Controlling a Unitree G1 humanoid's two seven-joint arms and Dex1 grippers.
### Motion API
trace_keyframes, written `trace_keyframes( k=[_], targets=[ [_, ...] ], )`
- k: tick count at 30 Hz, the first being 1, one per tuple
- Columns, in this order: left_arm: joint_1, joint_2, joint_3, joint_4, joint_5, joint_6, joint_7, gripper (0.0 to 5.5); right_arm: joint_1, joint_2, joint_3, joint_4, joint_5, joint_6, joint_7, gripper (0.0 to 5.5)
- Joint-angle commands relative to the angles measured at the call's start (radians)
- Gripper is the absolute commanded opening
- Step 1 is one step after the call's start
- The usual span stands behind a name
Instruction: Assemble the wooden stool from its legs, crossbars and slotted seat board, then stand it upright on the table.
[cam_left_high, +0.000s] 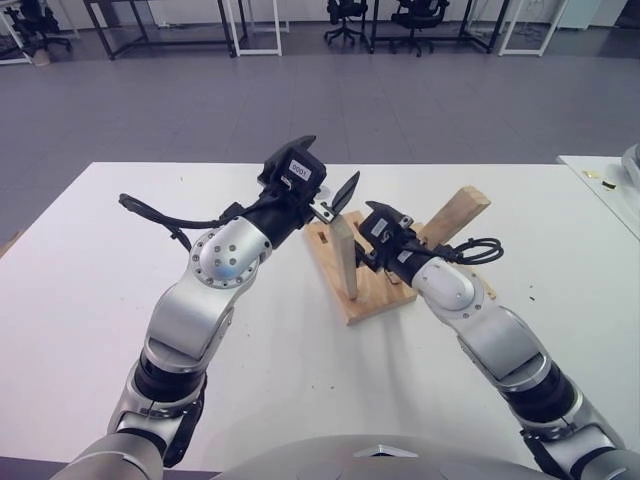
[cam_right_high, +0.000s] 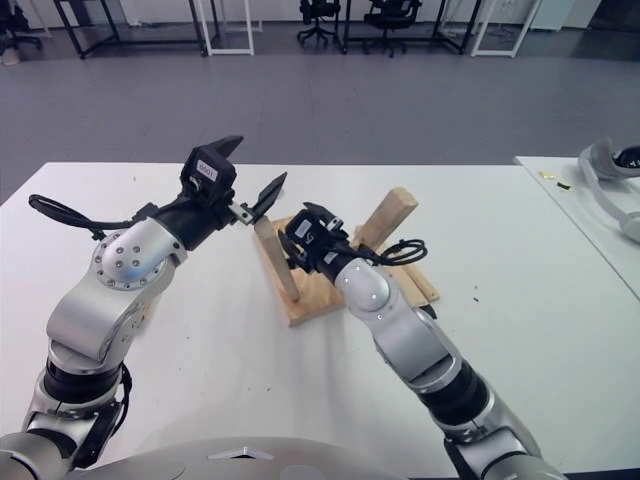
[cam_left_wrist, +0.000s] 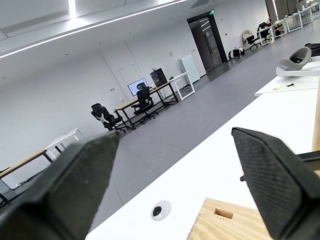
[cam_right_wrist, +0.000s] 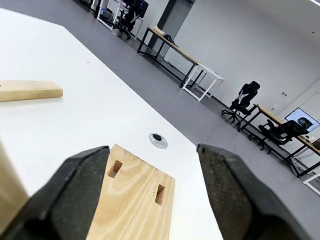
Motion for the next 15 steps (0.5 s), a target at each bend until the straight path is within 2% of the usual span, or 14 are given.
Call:
trace_keyframes(
  k=[1,4,7,11,13,15],
  targets=[
    [-0.01,0.021,0.005,0.037,0.034,0.006,-0.013,4.1,-0.04,0.045,-0.144,-0.007,-0.008,-0.042,-0.02,3.28],
    [-0.03,0.034,0.049,0.036,0.042,0.003,-0.018,4.1,-0.106,0.025,-0.247,-0.055,-0.037,-0.02,-0.023,3.28],
    [-0.028,0.039,0.089,0.026,0.039,0.01,-0.021,4.1,-0.108,0.017,-0.24,-0.105,-0.037,0.028,0.019,3.28],
    [-0.028,0.015,0.105,0.013,0.033,0.023,-0.006,4.1,0.013,0.033,-0.042,-0.001,-0.066,0.092,0.065,3.28],
    [-0.034,-0.006,0.104,0.006,0.031,0.039,0.004,4.1,0.067,-0.008,0.102,0.112,-0.121,0.145,0.09,3.28],
    [-0.026,-0.027,0.103,-0.006,0.031,0.061,0.014,4.1,0.117,-0.052,0.189,0.146,-0.136,0.197,0.139,3.28]
  ],
)
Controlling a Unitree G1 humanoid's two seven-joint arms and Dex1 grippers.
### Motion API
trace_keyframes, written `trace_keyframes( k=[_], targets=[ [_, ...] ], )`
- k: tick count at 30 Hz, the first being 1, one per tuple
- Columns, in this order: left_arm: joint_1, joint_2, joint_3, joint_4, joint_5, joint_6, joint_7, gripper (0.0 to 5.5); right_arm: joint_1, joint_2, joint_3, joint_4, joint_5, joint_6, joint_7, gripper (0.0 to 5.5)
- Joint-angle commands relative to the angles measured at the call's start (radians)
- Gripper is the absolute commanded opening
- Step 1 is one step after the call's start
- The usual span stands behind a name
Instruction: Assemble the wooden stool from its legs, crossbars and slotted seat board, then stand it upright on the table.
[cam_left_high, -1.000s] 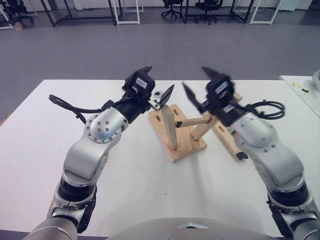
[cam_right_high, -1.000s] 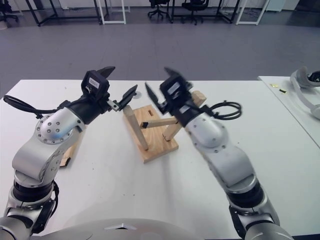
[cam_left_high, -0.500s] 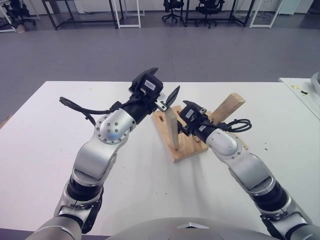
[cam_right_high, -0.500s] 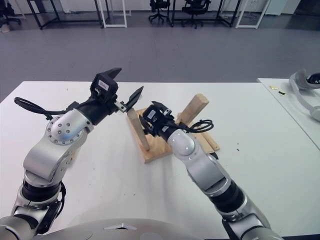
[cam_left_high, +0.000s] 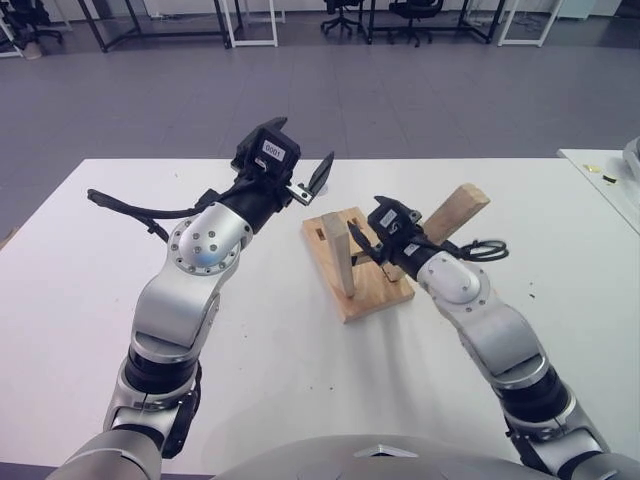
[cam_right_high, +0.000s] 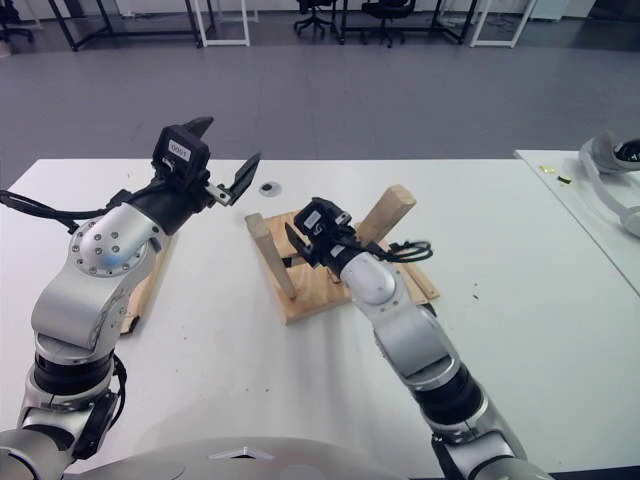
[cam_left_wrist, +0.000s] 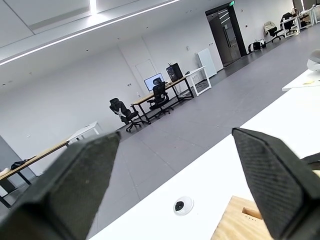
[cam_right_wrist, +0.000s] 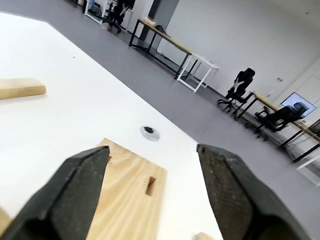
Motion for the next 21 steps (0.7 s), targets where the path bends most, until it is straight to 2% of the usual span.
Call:
trace_keyframes(
  k=[1,5,9,13,15,17,19,21],
  targets=[
    [0.014,-0.03,0.0,-0.033,0.0,0.047,0.023,4.1,0.147,-0.077,0.166,0.122,-0.001,0.149,0.103,3.28],
    [0.06,-0.03,-0.023,-0.043,0.028,0.062,0.038,4.1,0.101,-0.014,0.045,0.096,0.012,0.116,0.075,3.28],
    [0.12,-0.019,0.0,-0.057,0.049,0.09,0.063,4.1,-0.022,0.11,-0.187,-0.018,0.061,-0.04,0.01,3.28],
    [0.305,-0.075,0.068,-0.107,0.119,0.098,0.184,4.1,-0.241,0.038,-0.469,-0.146,0.115,-0.166,0.041,3.28],
    [0.388,-0.1,0.061,-0.145,0.141,0.094,0.224,4.1,-0.251,-0.043,-0.591,-0.065,0.102,-0.174,0.045,3.28],
    [0.454,-0.111,0.022,-0.177,0.148,0.097,0.229,4.1,-0.151,-0.144,-0.643,0.078,0.049,-0.178,0.067,3.28],
    [0.482,-0.131,-0.001,-0.196,0.137,0.116,0.224,4.1,-0.034,-0.176,-0.643,0.172,0.034,-0.206,0.091,3.28],
    [0.487,-0.205,-0.007,-0.197,0.089,0.178,0.22,4.1,0.081,-0.171,-0.568,0.218,0.039,-0.257,0.141,3.28]
  ],
)
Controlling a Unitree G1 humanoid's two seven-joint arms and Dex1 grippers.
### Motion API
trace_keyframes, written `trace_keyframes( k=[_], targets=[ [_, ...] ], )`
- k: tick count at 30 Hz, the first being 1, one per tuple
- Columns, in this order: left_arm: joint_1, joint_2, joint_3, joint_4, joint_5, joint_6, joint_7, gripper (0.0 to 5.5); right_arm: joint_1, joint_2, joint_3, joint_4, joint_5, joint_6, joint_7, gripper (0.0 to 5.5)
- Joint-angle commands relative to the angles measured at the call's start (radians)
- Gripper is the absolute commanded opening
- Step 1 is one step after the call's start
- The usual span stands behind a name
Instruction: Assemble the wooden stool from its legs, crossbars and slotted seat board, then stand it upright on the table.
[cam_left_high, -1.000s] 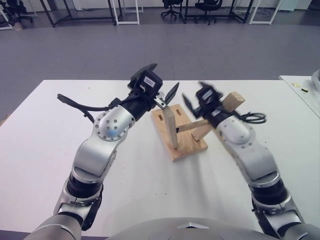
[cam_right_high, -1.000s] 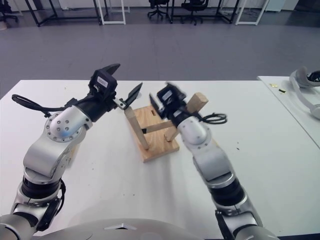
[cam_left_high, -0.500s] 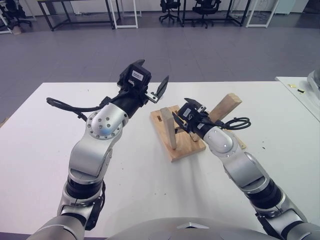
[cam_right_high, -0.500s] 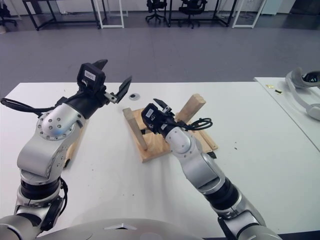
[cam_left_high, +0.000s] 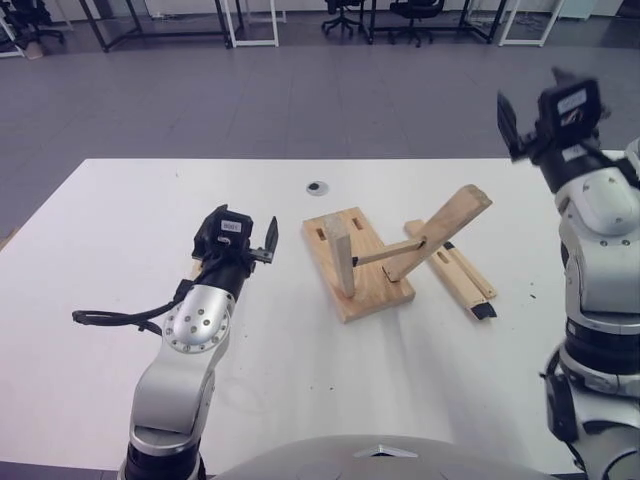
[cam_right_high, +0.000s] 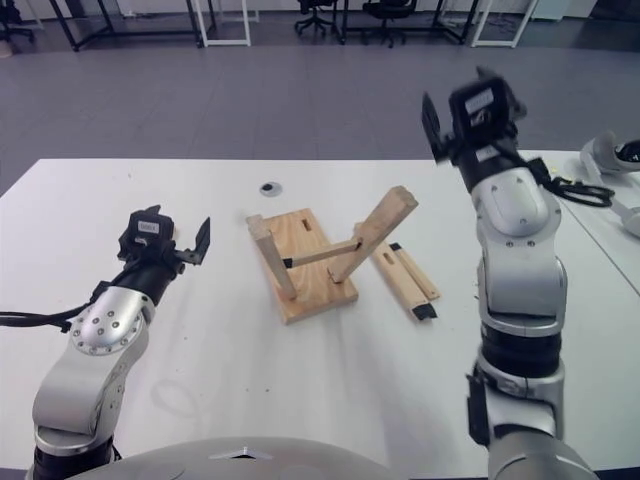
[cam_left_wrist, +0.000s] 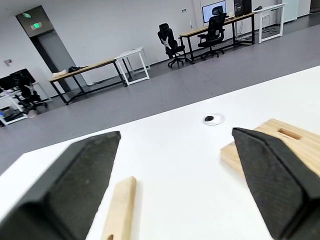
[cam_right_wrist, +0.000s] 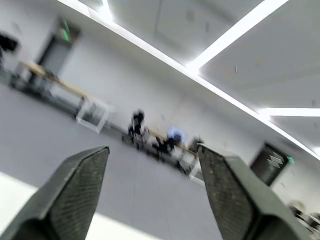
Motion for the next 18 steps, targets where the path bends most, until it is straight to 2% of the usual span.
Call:
trace_keyframes(
  k=[1,4,6,10,16,18],
  targets=[
    [-0.008,-0.118,-0.019,-0.01,-0.084,0.126,-0.014,4.1,0.167,0.009,0.114,0.05,0.006,-0.077,0.089,3.28],
    [-0.121,-0.148,-0.064,-0.02,-0.123,0.247,-0.036,4.1,0.183,0.048,0.212,-0.067,0.01,-0.059,0.109,3.28],
    [-0.201,-0.164,-0.082,-0.004,-0.122,0.3,-0.029,4.1,0.155,0.078,0.302,-0.171,-0.035,0.024,0.088,3.28],
    [-0.231,-0.171,-0.079,0.023,-0.103,0.341,-0.014,4.1,0.132,0.087,0.459,-0.293,-0.137,0.138,0.078,3.28],
    [-0.302,-0.082,-0.034,0.018,-0.061,0.316,-0.036,4.1,0.22,0.019,0.524,-0.288,-0.197,0.124,0.118,3.28],
    [-0.321,-0.084,-0.048,0.009,-0.071,0.327,-0.043,4.1,0.209,0.025,0.548,-0.288,-0.208,0.135,0.124,3.28]
  ],
)
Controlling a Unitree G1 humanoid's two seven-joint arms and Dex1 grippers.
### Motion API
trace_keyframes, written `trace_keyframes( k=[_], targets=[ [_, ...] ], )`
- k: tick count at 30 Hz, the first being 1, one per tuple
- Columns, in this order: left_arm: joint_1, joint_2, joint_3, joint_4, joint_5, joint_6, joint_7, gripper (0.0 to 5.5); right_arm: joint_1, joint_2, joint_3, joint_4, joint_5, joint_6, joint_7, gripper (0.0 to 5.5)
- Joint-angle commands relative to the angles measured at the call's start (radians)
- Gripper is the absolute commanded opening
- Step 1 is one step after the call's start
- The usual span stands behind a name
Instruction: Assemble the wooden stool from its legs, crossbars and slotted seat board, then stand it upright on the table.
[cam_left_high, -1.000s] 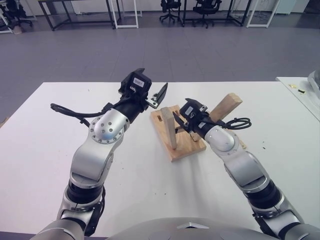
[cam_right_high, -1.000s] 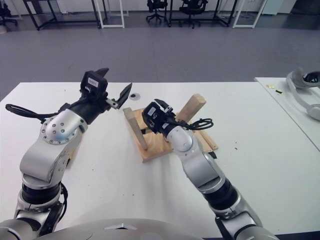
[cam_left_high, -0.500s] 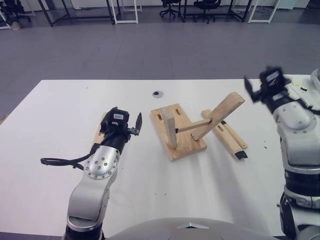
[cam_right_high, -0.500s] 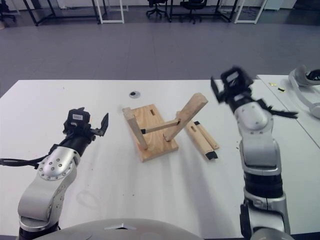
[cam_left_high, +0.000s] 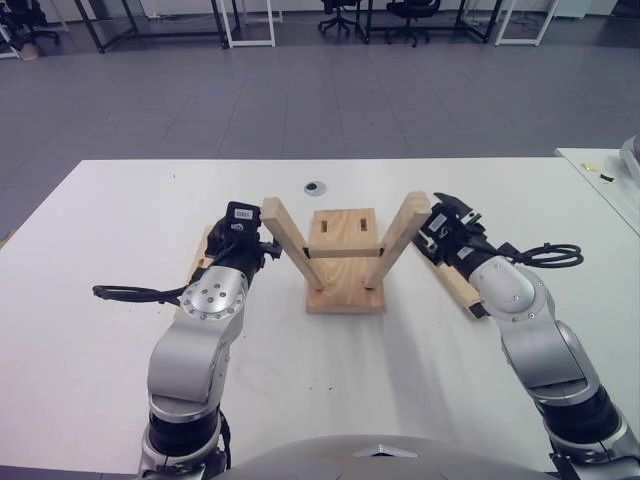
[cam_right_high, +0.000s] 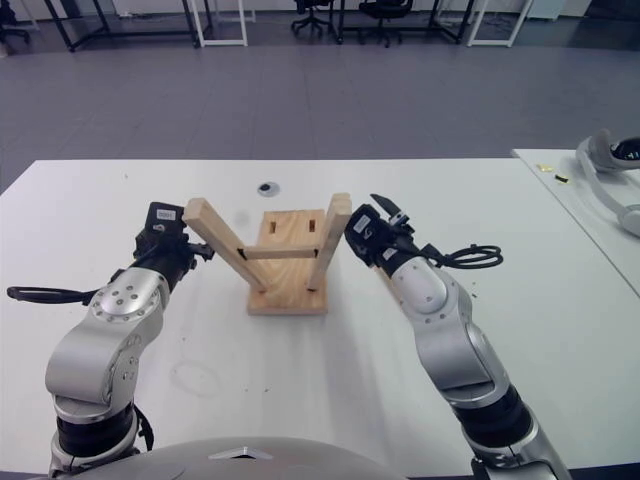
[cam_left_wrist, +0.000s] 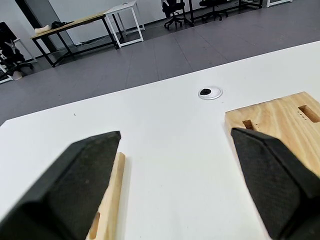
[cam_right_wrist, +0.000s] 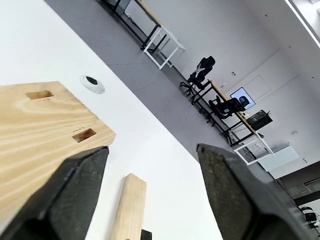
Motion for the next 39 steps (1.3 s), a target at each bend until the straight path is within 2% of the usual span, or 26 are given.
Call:
trace_keyframes(
  k=[1,4,8,13,16,19,23,25,27,29,30,33,36,39],
  targets=[
    [-0.086,-0.028,-0.085,-0.037,-0.061,-0.007,-0.064,4.1,-0.036,0.027,0.105,-0.025,-0.006,-0.022,0.053,3.28],
    [-0.045,-0.018,-0.17,-0.048,-0.085,0.013,-0.08,4.1,-0.101,0.065,0.132,-0.009,-0.026,0.007,0.057,3.28],
    [-0.041,0.053,-0.241,-0.055,-0.083,0.01,-0.114,4.1,-0.167,0.082,0.174,0.01,-0.064,0.051,0.081,3.28],
    [-0.037,0.092,-0.25,-0.054,-0.063,-0.02,-0.115,4.1,-0.141,0.065,0.18,0.015,-0.09,0.058,0.103,3.28],
    [-0.008,0.18,-0.147,-0.025,-0.047,-0.069,-0.152,4.1,-0.075,0.044,0.085,0.038,-0.091,0.029,0.071,3.28],
    [-0.002,0.3,0.045,0.054,-0.03,-0.15,-0.22,4.1,-0.055,0.09,-0.087,0.076,-0.039,-0.012,0.004,3.28],
    [-0.087,0.428,0.227,0.219,-0.018,-0.312,-0.27,4.1,-0.168,0.164,-0.315,0.162,0.088,-0.152,-0.063,3.28],
    [-0.249,0.364,0.321,0.271,-0.097,-0.368,-0.261,4.1,-0.295,0.211,-0.437,0.191,0.225,-0.189,-0.057,3.28],
    [-0.464,0.209,0.434,0.26,-0.294,-0.363,-0.244,4.1,-0.432,0.265,-0.549,0.162,0.443,-0.169,-0.017,3.28],
    [-0.558,0.108,0.487,0.21,-0.447,-0.314,-0.226,4.1,-0.488,0.296,-0.607,0.13,0.616,-0.118,0.01,3.28],
    [-0.55,0.063,0.489,0.186,-0.496,-0.285,-0.207,4.1,-0.47,0.304,-0.604,0.125,0.66,-0.086,0.013,3.28],
    [-0.359,-0.014,0.351,0.165,-0.507,-0.206,-0.166,4.1,-0.31,0.301,-0.448,0.138,0.66,0.045,-0.001,3.28],
    [-0.129,0.065,0.15,0.267,-0.405,-0.208,-0.175,4.1,-0.193,0.272,-0.287,0.185,0.612,0.157,-0.026,3.28],
    [-0.136,0.106,0.09,0.312,-0.367,-0.279,-0.198,4.1,-0.237,0.295,-0.303,0.186,0.631,0.126,-0.043,3.28]
  ],
)
